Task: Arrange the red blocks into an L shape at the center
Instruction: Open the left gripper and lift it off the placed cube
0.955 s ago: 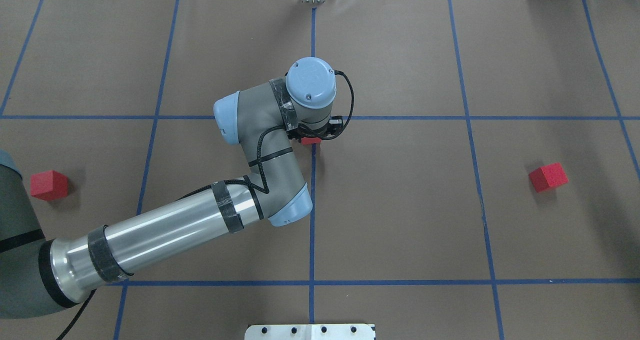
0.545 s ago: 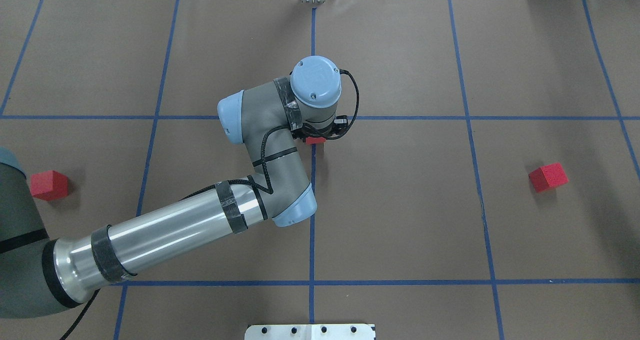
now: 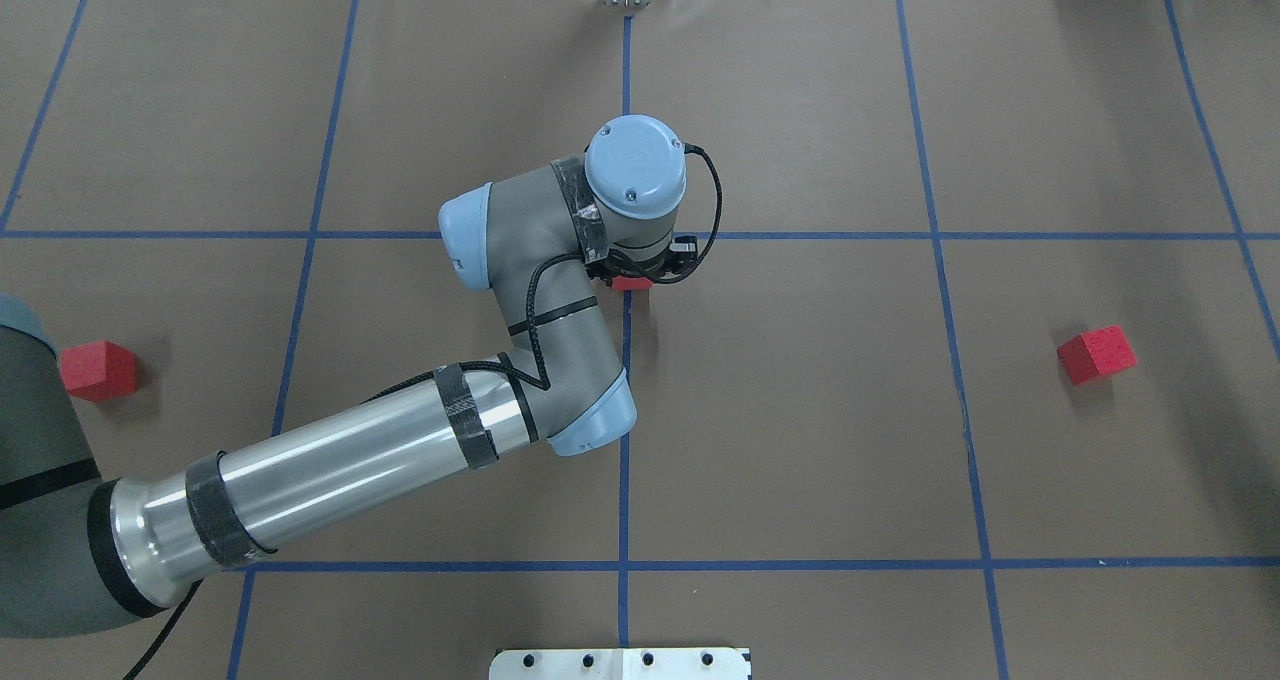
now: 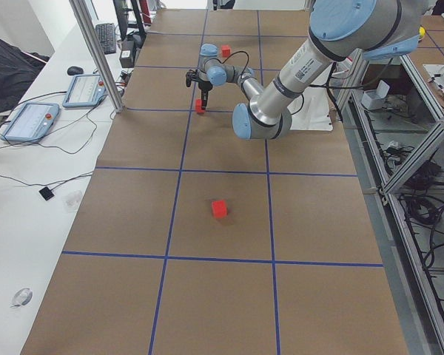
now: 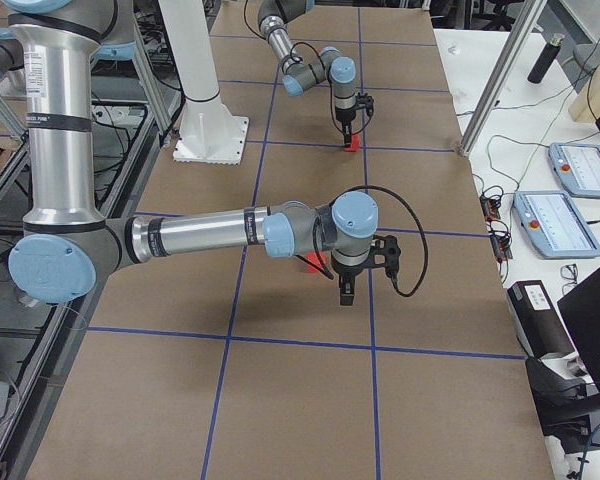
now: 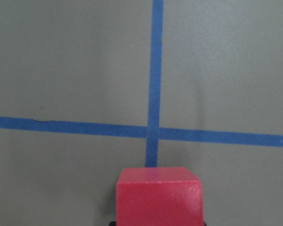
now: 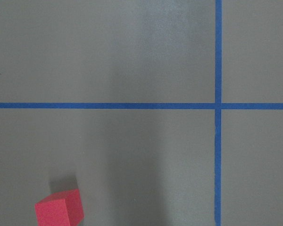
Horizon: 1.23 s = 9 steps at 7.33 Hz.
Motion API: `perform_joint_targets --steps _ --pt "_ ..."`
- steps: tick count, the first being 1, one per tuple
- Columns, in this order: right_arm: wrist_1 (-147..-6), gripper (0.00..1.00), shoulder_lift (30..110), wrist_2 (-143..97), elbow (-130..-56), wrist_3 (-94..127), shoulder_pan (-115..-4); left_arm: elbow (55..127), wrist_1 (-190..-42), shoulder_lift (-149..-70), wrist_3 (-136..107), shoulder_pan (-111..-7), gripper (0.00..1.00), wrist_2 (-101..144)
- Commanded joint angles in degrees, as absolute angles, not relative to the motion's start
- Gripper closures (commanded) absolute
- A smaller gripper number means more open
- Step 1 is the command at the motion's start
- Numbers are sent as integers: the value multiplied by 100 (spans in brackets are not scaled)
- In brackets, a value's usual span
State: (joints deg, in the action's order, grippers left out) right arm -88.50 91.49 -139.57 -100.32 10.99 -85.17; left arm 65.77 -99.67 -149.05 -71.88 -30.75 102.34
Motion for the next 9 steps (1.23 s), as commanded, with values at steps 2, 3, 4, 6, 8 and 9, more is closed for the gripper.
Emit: perform_joint_targets --steps 2,3,4,6,8,9 --pt "-8842 0 9149 -13948 -10020 1099 -8517 6574 -9932 -14897 -6928 -3094 67 10230" --pt "-8833 0 9141 -13948 -9985 1099 -8517 6574 -9932 -14897 -6900 -3094 49 10230" --pt "-8833 0 9149 -13957 -9993 1107 -8517 6574 -9923 -14897 -6891 -3094 30 10222" --pt "-8833 0 9141 -13948 -9984 1099 -8517 6583 -9923 -14906 -6899 -3094 12 10230" --pt "-8816 0 9106 -13957 -9932 1107 -8517 6705 -9905 -14906 -6917 -3216 1 10248" --pt "-8781 0 9114 -14148 -9862 1107 -8525 6950 -9818 -14906 -6908 -3391 1 10300"
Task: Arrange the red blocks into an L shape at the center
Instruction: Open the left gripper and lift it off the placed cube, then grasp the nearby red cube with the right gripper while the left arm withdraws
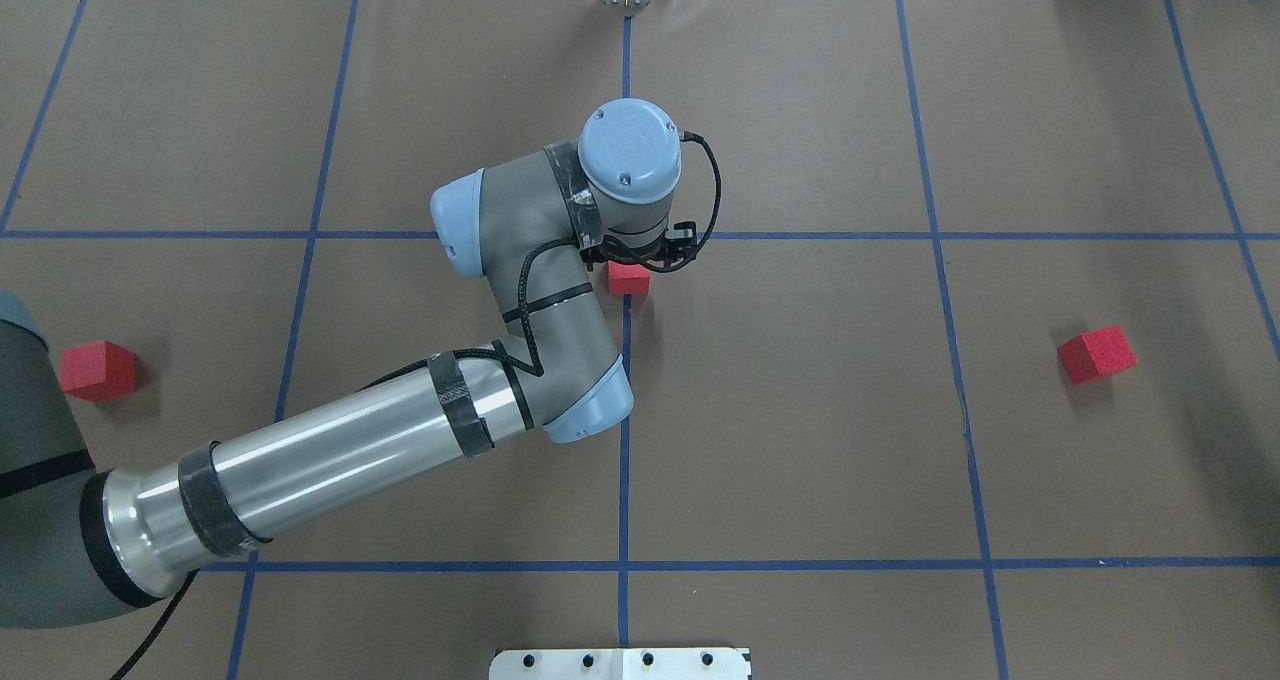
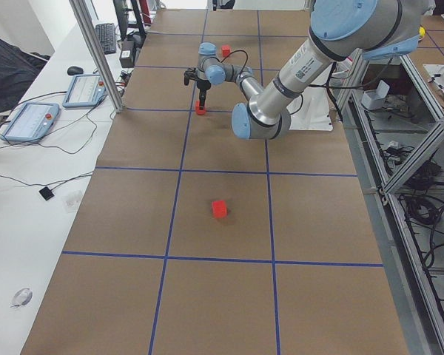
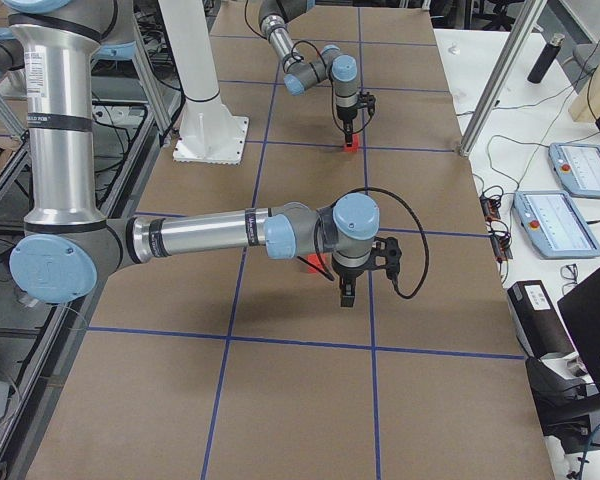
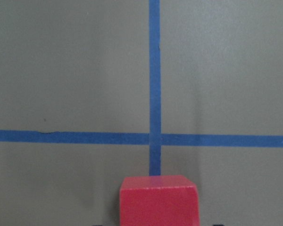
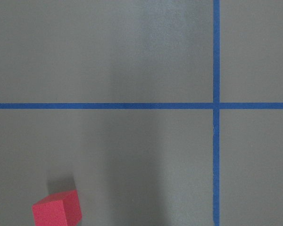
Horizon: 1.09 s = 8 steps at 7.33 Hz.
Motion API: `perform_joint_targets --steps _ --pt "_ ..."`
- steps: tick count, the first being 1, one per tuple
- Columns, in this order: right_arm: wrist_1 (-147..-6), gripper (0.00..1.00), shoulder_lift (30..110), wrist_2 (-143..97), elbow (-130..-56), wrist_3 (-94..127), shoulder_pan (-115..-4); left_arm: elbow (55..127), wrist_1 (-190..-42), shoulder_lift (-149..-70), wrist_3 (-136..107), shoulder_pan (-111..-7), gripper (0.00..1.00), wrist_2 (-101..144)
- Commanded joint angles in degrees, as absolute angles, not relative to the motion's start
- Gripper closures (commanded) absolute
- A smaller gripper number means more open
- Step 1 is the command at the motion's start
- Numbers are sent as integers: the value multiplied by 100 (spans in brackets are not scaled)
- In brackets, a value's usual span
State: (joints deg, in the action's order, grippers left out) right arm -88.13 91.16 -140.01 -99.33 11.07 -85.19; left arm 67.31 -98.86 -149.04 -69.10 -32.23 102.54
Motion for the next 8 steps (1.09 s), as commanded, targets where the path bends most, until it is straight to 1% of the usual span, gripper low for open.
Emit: perform_joint_targets --steps 1,2,3,4,5,8 --pt "-8754 0 9132 -14107 -9914 1090 -8525 7239 -9469 -14906 -6900 -3532 1 10301" --pt "-8423 0 9175 -14098 -9801 1099 -8491 7521 -9170 -14906 -6899 -3725 1 10536" --pt "-7959 0 9158 -14080 -9835 1421 -8316 7628 -9124 -14889 -6899 -3848 1 10695" --pt "-7563 0 9106 -14019 -9887 2233 -7845 7638 -9123 -14863 -6891 -3902 1 10696" --pt "-7037 0 9140 -13444 -10010 2528 -7387 7690 -9123 -14845 -6891 -3955 1 10696" --pt "-6952 0 9193 -13036 -10290 3310 -6690 8102 -9114 -14503 -6899 -3964 1 10696"
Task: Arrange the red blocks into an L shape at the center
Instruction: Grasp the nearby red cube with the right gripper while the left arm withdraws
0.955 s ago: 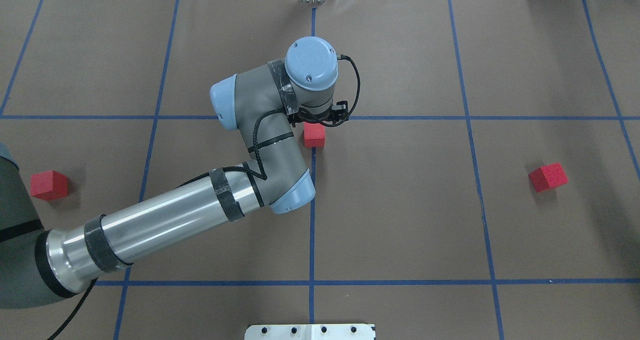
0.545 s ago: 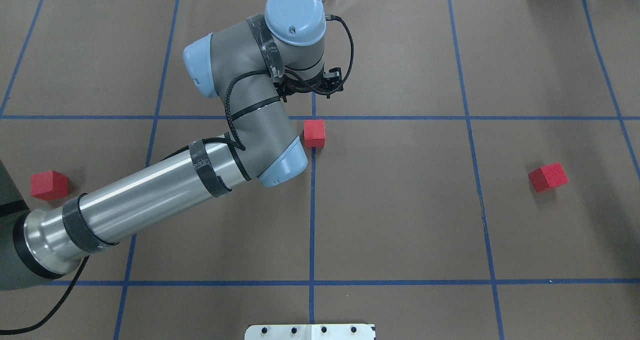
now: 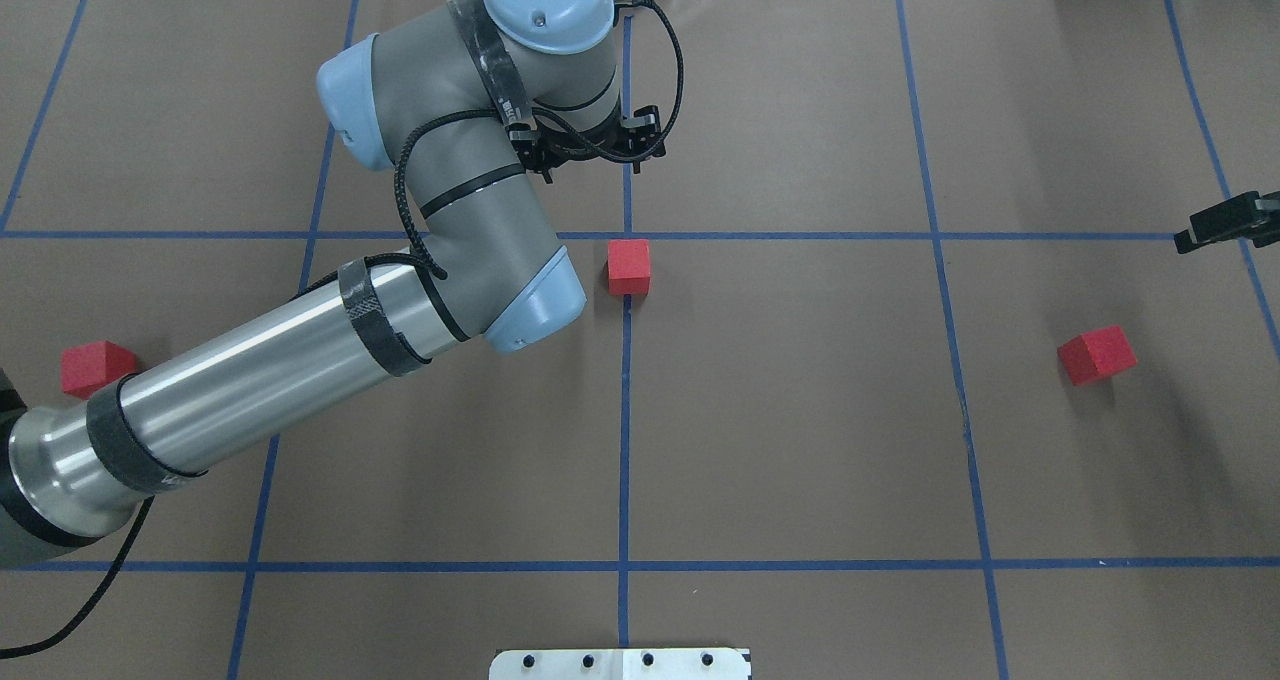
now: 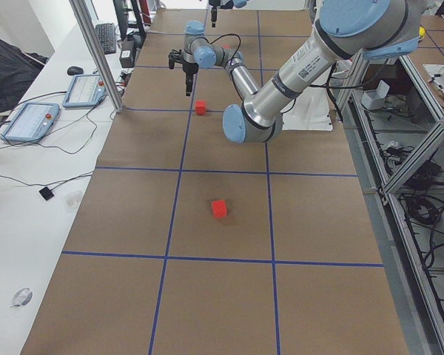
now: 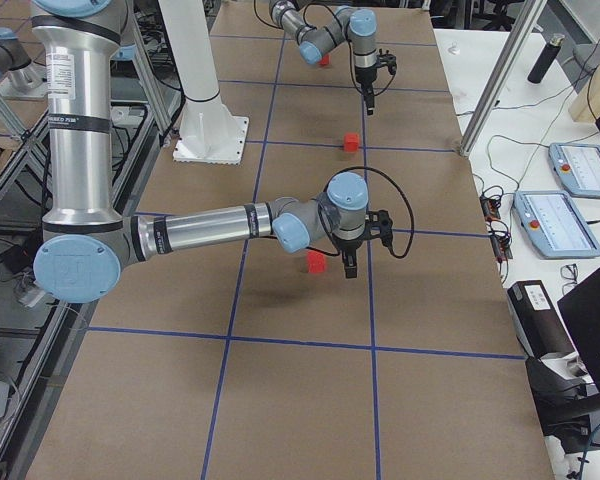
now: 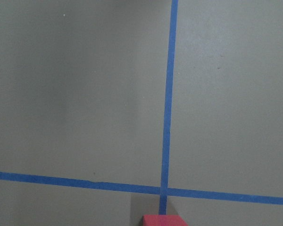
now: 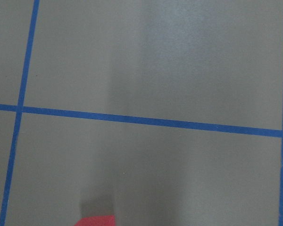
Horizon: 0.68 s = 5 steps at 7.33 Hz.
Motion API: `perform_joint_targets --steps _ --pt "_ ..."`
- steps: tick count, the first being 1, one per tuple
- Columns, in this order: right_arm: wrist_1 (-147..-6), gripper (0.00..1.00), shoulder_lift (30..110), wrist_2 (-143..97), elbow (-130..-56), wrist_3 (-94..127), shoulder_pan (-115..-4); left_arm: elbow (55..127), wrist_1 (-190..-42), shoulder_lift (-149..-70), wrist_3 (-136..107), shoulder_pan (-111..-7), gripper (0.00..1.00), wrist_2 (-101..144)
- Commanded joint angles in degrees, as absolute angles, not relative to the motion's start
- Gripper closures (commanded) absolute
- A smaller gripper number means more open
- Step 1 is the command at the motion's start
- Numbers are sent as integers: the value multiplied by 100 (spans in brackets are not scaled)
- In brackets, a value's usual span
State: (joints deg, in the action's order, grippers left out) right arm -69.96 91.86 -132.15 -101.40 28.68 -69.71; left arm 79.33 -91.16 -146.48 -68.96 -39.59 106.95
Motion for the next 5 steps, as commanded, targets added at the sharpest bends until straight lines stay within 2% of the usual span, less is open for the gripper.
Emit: perform_joint_targets --steps 1,5 --pt "-6952 0 9246 -12895 -10431 3557 -6436 8304 -9106 -14363 -6908 -3946 0 10696" --pt "-6952 0 9421 -12797 -10424 3691 -5837 8376 -9105 -14238 -6996 -3938 0 10696"
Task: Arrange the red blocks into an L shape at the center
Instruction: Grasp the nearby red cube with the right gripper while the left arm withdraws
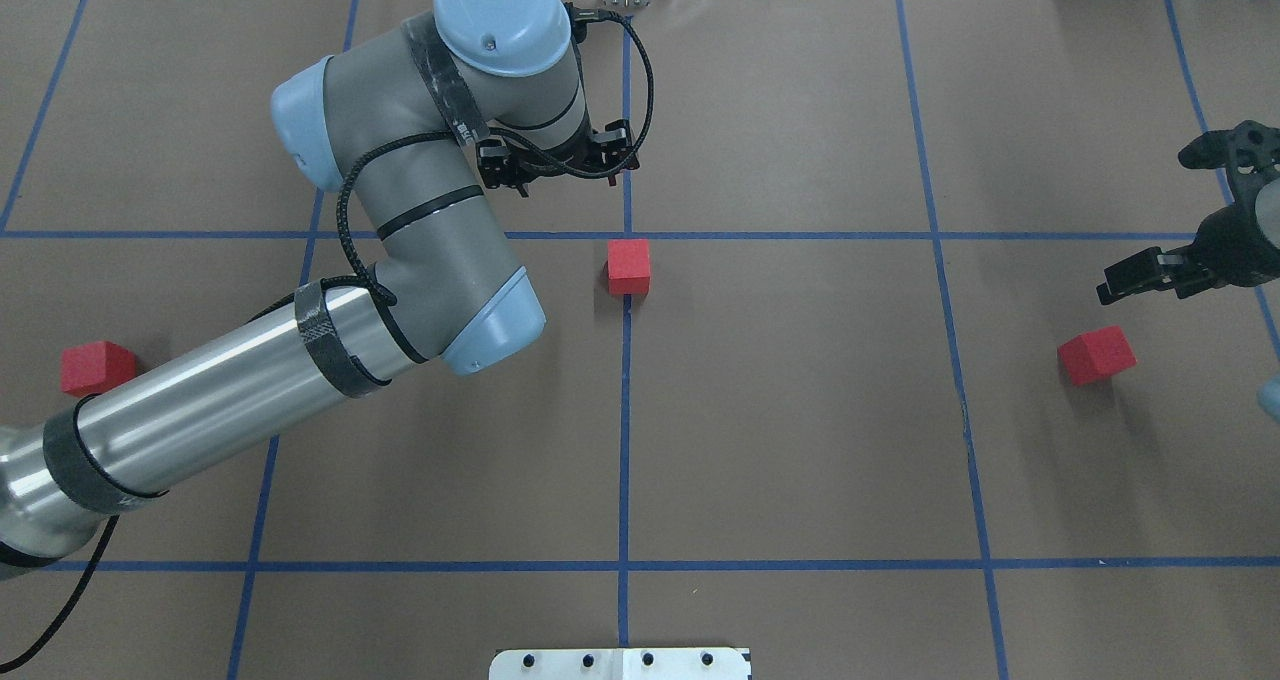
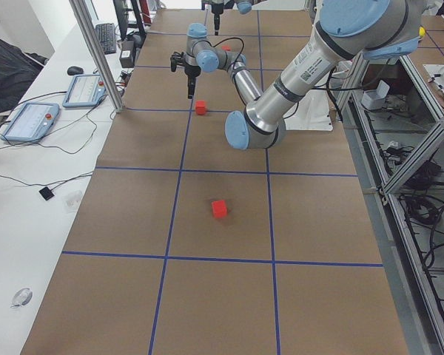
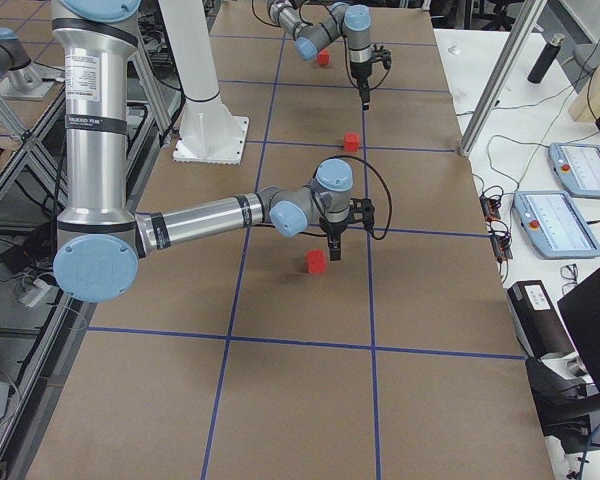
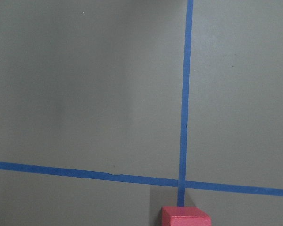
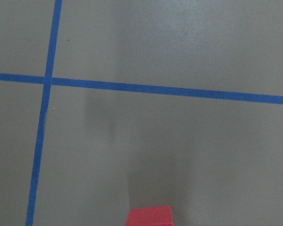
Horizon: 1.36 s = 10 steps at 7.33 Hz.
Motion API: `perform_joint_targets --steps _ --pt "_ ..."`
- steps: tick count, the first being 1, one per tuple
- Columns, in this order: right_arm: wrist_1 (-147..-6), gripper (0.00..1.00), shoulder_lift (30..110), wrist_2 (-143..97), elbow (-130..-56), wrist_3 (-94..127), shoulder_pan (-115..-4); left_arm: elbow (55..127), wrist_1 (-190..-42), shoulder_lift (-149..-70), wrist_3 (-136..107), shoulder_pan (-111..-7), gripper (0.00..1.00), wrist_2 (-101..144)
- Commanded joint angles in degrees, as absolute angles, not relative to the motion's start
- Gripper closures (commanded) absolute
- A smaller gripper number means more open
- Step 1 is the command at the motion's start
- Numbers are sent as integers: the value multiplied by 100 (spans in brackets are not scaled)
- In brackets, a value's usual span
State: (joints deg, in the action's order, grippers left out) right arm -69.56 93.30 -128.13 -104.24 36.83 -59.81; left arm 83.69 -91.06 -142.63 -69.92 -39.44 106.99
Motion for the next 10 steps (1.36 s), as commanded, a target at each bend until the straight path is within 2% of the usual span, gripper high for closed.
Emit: perform_joint_targets --steps 1,4,10 --pt "-6961 0 9439 -12675 -10415 3683 -5697 8376 -9105 -14230 -6987 -3946 0 10696" --pt "-6961 0 9492 -12324 -10275 3621 -5248 8376 -9105 -14229 -6996 -3937 0 10696" --pt "-6970 1 9396 -12375 -10011 3278 -5186 8393 -9114 -14238 -7110 -3902 0 10688"
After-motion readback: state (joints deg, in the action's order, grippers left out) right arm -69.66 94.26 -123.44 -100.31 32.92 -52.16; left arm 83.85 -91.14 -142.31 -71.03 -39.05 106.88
